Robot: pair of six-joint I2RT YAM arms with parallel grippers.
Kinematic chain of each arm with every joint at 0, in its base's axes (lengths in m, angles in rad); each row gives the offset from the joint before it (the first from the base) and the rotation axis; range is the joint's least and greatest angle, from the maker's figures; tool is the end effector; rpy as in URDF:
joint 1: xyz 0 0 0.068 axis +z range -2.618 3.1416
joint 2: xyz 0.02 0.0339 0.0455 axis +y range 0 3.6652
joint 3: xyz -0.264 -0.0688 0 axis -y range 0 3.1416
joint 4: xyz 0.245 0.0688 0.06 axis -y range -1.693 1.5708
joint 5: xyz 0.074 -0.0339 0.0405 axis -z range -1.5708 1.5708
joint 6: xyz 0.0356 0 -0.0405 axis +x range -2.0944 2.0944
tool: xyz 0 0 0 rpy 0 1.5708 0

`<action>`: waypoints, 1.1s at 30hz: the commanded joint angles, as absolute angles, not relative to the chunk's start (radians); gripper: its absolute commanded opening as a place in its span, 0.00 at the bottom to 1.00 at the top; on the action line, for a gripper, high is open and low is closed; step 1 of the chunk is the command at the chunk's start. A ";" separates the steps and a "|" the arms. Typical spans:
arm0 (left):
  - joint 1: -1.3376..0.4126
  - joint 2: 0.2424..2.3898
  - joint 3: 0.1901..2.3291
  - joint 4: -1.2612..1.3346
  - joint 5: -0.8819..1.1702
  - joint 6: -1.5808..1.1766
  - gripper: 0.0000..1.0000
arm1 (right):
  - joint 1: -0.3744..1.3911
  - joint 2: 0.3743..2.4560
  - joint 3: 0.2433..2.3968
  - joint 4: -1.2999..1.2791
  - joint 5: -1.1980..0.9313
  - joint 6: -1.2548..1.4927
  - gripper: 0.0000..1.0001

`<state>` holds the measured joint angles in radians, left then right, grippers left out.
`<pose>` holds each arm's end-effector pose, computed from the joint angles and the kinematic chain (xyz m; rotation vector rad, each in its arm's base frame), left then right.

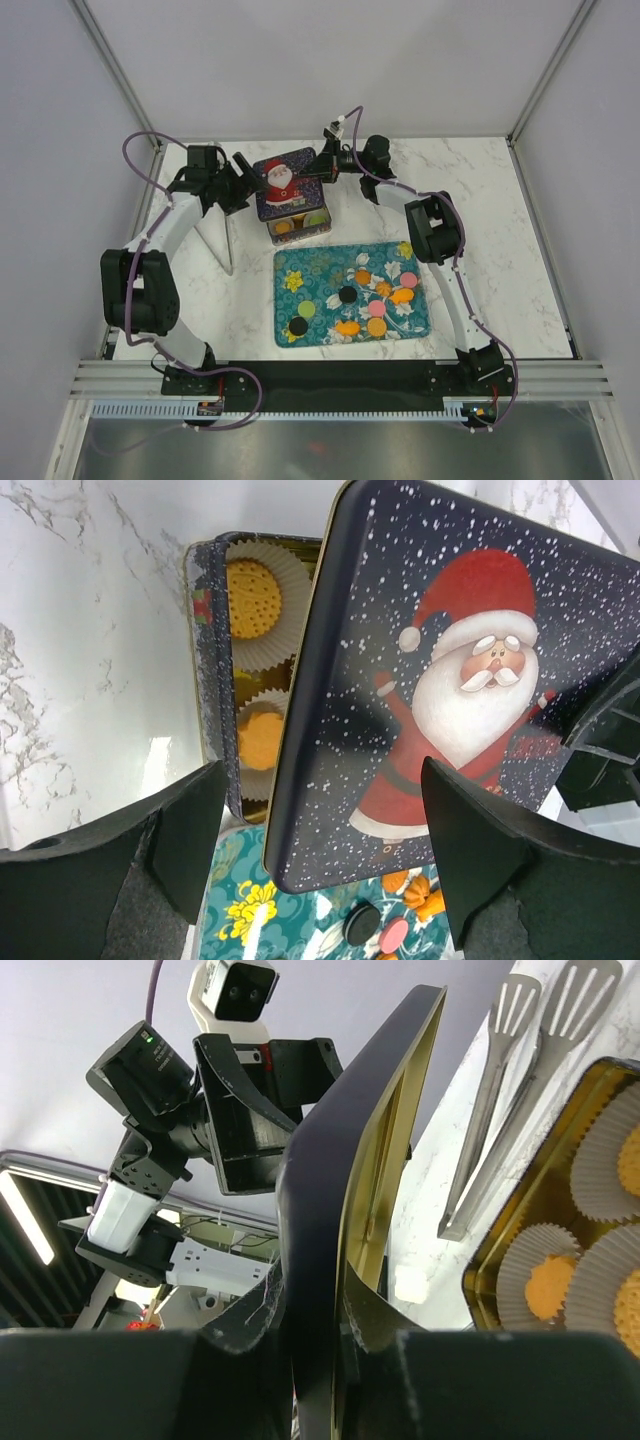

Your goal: Pack the cookies

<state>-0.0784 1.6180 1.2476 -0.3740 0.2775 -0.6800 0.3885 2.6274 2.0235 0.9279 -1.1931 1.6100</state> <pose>0.3603 -0.0381 0.2711 -0.5662 2.3173 -0.6953 0.5133 0.2459 0.1813 -0.2879 1.9571 2.2105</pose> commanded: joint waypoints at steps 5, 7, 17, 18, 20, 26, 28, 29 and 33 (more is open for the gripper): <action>-0.080 1.658 1.209 -0.235 0.302 -0.660 0.86 | 0.383 2.674 2.040 0.856 -1.204 1.510 0.00; -0.080 1.661 1.186 -0.201 0.317 -0.667 0.86 | 0.383 2.678 2.046 0.789 -1.201 1.450 0.00; -0.081 1.715 1.129 -0.132 0.361 -0.686 0.86 | 0.382 2.732 2.092 0.752 -1.195 1.434 0.00; -0.081 1.718 1.127 -0.130 0.354 -0.684 0.86 | 0.382 2.735 2.094 0.750 -1.195 1.433 0.00; -0.081 1.727 1.124 -0.132 0.351 -0.683 0.86 | 0.382 2.743 2.095 0.749 -1.193 1.434 0.00; -0.083 1.758 1.126 -0.129 0.354 -0.681 0.86 | 0.374 2.749 2.098 0.732 -1.189 1.427 0.05; -0.084 1.766 1.124 -0.129 0.351 -0.681 0.85 | 0.371 2.749 2.098 0.732 -1.187 1.427 0.07; -0.084 1.776 1.124 -0.129 0.348 -0.681 0.85 | 0.371 2.747 2.094 0.732 -1.187 1.425 0.10; -0.089 1.798 1.130 -0.141 0.333 -0.686 0.83 | 0.368 2.744 2.085 0.736 -1.190 1.424 0.14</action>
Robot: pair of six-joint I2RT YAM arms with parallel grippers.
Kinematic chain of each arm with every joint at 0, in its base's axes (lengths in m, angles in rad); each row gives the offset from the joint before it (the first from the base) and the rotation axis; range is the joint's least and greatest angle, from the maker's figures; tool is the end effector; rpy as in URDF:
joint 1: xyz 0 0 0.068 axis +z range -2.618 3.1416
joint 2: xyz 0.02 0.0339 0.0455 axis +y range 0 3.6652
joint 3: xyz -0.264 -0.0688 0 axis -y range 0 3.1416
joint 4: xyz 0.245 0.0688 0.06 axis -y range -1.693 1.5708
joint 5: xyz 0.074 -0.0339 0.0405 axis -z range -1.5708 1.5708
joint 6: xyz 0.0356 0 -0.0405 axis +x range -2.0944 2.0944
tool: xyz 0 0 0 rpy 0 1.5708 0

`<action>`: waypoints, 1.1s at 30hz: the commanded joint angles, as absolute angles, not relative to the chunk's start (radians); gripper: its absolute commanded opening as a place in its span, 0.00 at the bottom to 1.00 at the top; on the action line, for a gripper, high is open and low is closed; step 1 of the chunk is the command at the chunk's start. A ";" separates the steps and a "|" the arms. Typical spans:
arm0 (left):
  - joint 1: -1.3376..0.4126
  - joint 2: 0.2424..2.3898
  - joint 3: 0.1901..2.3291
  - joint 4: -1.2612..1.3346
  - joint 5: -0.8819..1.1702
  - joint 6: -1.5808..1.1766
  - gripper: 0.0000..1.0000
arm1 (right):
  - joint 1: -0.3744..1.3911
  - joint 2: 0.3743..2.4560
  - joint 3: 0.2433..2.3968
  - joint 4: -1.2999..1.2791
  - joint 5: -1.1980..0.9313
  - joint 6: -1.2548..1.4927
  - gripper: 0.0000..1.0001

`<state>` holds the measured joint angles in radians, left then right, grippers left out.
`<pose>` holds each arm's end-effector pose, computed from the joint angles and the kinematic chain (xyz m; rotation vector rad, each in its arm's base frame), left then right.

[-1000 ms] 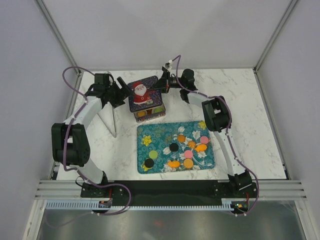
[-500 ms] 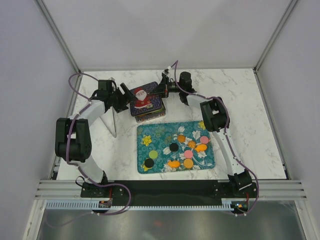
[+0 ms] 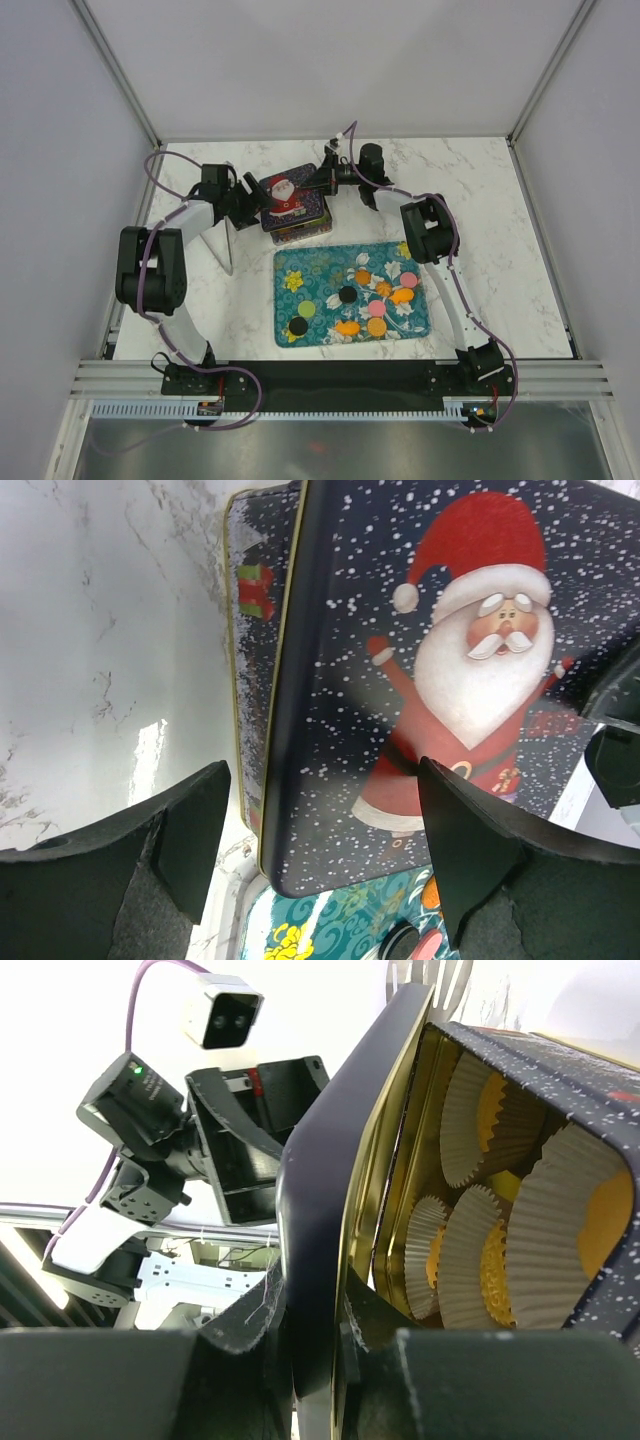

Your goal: Pack the cookies

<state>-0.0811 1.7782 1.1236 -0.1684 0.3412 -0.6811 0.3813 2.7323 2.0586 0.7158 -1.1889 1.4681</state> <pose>0.3762 -0.0425 0.1914 -0.5694 2.4047 -0.7541 0.5245 0.2459 0.1163 -0.1510 2.1304 2.1640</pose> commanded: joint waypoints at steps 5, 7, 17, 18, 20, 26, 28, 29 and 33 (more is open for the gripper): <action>-0.095 1.815 1.140 -0.161 0.313 -0.684 0.82 | 0.356 2.727 2.043 0.753 -1.190 1.424 0.22; -0.098 1.821 1.143 -0.163 0.311 -0.684 0.81 | 0.353 2.717 2.022 0.764 -1.189 1.425 0.27; -0.107 1.835 1.160 -0.186 0.298 -0.680 0.80 | 0.319 2.658 1.908 0.825 -1.186 1.428 0.35; -0.109 1.838 1.161 -0.189 0.298 -0.678 0.80 | 0.316 2.654 1.899 0.833 -1.184 1.439 0.35; -0.110 1.841 1.164 -0.190 0.299 -0.676 0.80 | 0.307 2.643 1.868 0.864 -1.183 1.448 0.35; -0.120 1.845 1.173 -0.201 0.298 -0.667 0.80 | 0.281 2.609 1.790 0.923 -1.178 1.467 0.36; -0.124 1.848 1.178 -0.207 0.296 -0.666 0.80 | 0.273 2.594 1.761 0.925 -1.172 1.459 0.37; -0.126 1.848 1.183 -0.210 0.295 -0.661 0.80 | 0.270 2.589 1.752 0.928 -1.169 1.454 0.37; -0.133 1.859 1.201 -0.236 0.288 -0.647 0.80 | 0.258 2.553 1.706 0.904 -1.155 1.421 0.39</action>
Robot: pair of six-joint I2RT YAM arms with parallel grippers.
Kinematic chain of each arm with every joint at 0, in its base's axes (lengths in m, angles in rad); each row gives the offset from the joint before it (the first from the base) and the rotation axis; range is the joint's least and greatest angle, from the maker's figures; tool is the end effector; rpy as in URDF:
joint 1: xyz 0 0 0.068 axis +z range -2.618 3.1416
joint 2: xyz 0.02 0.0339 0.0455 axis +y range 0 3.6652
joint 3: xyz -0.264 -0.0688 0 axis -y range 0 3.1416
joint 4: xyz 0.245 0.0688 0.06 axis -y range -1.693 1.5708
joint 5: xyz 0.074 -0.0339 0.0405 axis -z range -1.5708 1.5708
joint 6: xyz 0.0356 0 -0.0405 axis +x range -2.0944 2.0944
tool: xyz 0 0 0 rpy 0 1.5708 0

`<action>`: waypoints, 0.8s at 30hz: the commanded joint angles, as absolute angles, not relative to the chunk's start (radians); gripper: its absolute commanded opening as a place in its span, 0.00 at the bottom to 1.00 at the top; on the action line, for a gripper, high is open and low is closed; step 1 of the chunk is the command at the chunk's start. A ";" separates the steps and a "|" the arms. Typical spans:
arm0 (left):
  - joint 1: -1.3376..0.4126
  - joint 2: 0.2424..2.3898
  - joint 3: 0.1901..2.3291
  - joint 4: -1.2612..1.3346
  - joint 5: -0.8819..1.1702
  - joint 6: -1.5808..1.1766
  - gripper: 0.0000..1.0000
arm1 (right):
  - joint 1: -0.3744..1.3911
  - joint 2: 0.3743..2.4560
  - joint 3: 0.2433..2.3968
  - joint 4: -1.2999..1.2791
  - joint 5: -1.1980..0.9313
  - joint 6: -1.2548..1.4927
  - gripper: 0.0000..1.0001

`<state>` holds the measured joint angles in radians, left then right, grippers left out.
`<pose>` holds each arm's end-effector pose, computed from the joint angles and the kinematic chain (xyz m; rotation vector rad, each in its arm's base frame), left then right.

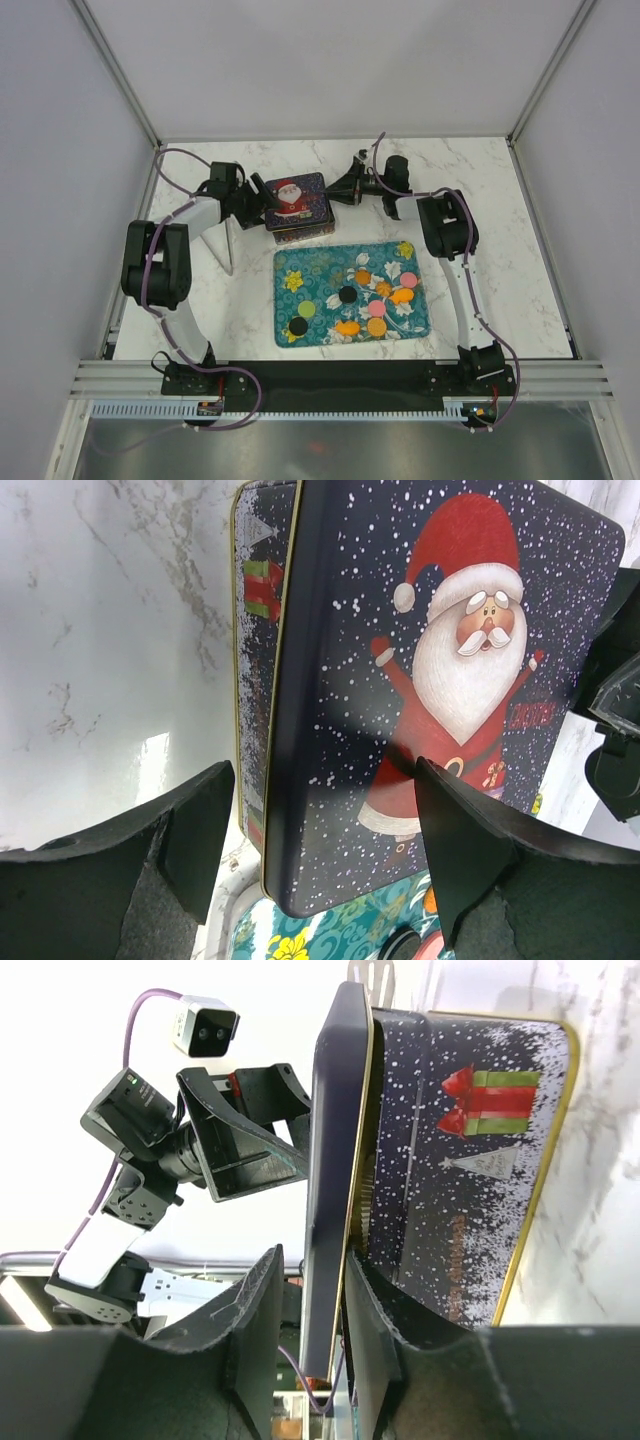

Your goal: Pack the cookies

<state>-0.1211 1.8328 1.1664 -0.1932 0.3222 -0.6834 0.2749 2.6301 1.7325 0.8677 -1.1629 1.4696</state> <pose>0.3842 -0.0581 0.1826 -0.5508 2.4533 -0.7402 0.5089 0.1775 0.0859 0.0631 2.1361 2.1006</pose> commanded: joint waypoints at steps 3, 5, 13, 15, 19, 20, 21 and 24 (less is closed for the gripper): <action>-0.140 1.865 1.213 -0.255 0.282 -0.635 0.79 | 0.245 2.527 1.680 0.855 -1.146 1.370 0.40; -0.143 1.868 1.218 -0.262 0.278 -0.630 0.79 | 0.242 2.511 1.671 0.812 -1.138 1.336 0.41; -0.147 1.876 1.226 -0.290 0.275 -0.604 0.79 | 0.236 2.430 1.660 0.485 -1.089 1.054 0.43; -0.149 1.876 1.233 -0.298 0.276 -0.595 0.79 | 0.236 2.395 1.663 0.326 -1.050 0.964 0.44; -0.155 1.882 1.258 -0.328 0.275 -0.574 0.79 | 0.245 2.335 1.654 0.109 -0.959 0.731 0.50; -0.155 1.884 1.270 -0.333 0.269 -0.565 0.79 | 0.247 2.324 1.643 0.106 -0.953 0.724 0.51; -0.159 1.887 1.276 -0.340 0.265 -0.560 0.79 | 0.255 2.310 1.628 0.098 -0.937 0.716 0.54; -0.167 1.888 1.289 -0.351 0.261 -0.548 0.79 | 0.274 2.295 1.617 0.063 -0.910 0.675 0.57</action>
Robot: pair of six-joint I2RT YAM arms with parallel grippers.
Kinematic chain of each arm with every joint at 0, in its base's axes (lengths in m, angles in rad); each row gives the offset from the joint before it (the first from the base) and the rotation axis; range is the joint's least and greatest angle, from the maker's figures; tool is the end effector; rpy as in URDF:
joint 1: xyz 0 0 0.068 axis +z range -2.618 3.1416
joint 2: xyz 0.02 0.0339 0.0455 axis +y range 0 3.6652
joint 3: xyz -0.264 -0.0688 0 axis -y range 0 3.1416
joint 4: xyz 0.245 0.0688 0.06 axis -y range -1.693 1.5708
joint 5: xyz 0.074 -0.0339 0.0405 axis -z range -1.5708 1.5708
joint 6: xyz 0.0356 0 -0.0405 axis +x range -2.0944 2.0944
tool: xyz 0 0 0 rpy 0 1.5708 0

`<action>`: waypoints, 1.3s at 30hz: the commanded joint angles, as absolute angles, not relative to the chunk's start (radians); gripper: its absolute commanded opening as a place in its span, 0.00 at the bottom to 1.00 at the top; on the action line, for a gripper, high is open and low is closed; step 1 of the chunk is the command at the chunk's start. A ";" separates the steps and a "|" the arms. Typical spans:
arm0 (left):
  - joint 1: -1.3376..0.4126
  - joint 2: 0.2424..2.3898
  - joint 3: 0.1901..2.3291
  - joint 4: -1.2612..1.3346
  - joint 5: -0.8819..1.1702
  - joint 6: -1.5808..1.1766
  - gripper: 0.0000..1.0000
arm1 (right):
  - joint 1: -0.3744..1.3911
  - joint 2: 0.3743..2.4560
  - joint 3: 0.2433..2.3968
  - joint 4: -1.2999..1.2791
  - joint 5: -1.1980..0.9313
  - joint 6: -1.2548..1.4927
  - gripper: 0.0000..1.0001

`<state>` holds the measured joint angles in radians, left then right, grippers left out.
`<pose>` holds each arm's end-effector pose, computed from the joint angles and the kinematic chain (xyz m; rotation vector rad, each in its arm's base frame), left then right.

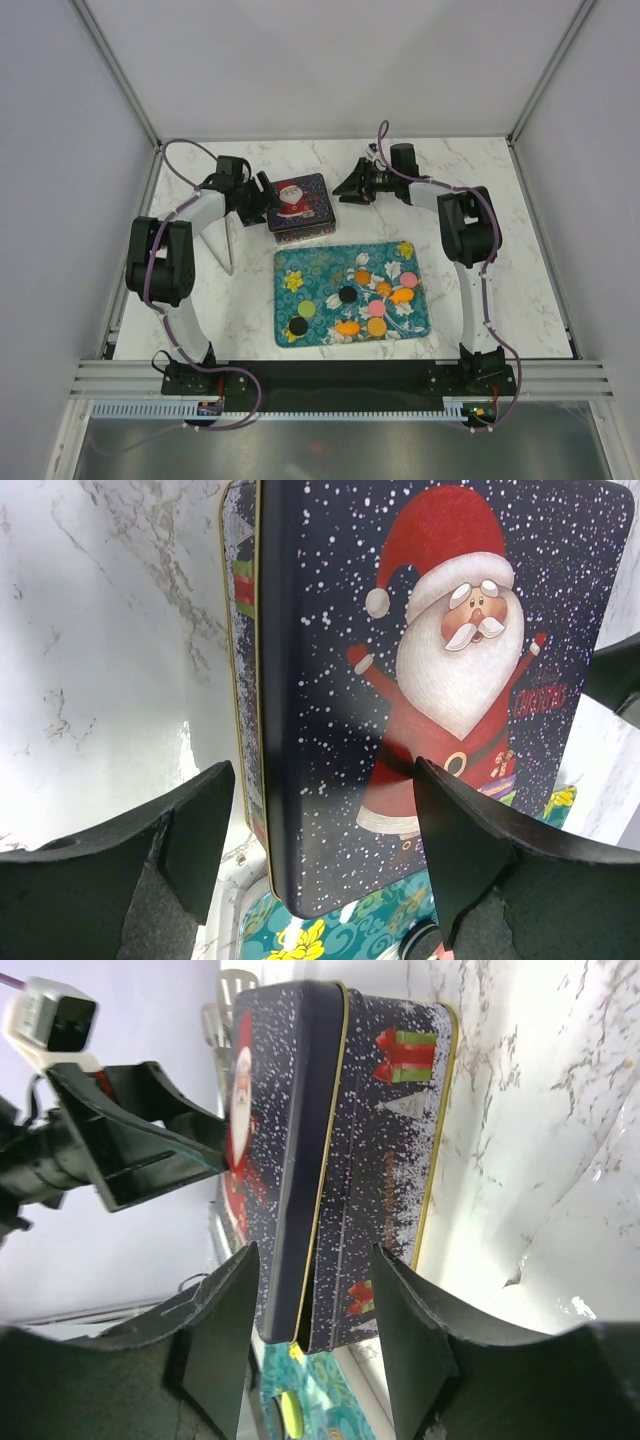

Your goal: Pack the cookies

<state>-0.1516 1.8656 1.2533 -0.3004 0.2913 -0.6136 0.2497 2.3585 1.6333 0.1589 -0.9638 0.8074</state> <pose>0.3917 -0.0702 0.1889 -0.4605 2.5169 -0.6735 0.4868 0.1543 0.1315 -0.0020 2.3043 1.6137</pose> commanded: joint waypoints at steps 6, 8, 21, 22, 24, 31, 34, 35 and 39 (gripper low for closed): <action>-0.190 1.896 1.310 -0.374 0.252 -0.526 0.79 | 0.324 2.281 1.614 0.037 -0.853 0.643 0.61; -0.193 1.896 1.313 -0.374 0.253 -0.520 0.79 | 0.333 2.281 1.615 0.032 -0.835 0.641 0.62; -0.248 1.904 1.370 -0.426 0.264 -0.474 0.80 | 0.367 2.230 1.595 0.031 -0.778 0.647 0.66; -0.252 1.902 1.374 -0.434 0.261 -0.466 0.80 | 0.367 2.230 1.594 0.031 -0.772 0.650 0.66; -0.259 1.902 1.381 -0.445 0.261 -0.460 0.80 | 0.370 2.230 1.591 0.032 -0.770 0.650 0.66; -0.275 1.914 1.387 -0.468 0.249 -0.439 0.80 | 0.383 2.206 1.560 0.037 -0.739 0.638 0.66; -0.288 1.917 1.396 -0.474 0.242 -0.431 0.81 | 0.390 2.197 1.551 0.037 -0.736 0.629 0.67; -0.291 1.919 1.399 -0.476 0.241 -0.428 0.81 | 0.394 2.194 1.551 0.035 -0.736 0.629 0.67; -0.301 1.919 1.419 -0.486 0.238 -0.422 0.82 | 0.414 2.178 1.574 -0.003 -0.681 0.595 0.68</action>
<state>-0.2607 1.9015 1.3808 -0.4732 0.2173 -0.4843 0.3664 2.2398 1.5513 0.0067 -0.6952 0.6323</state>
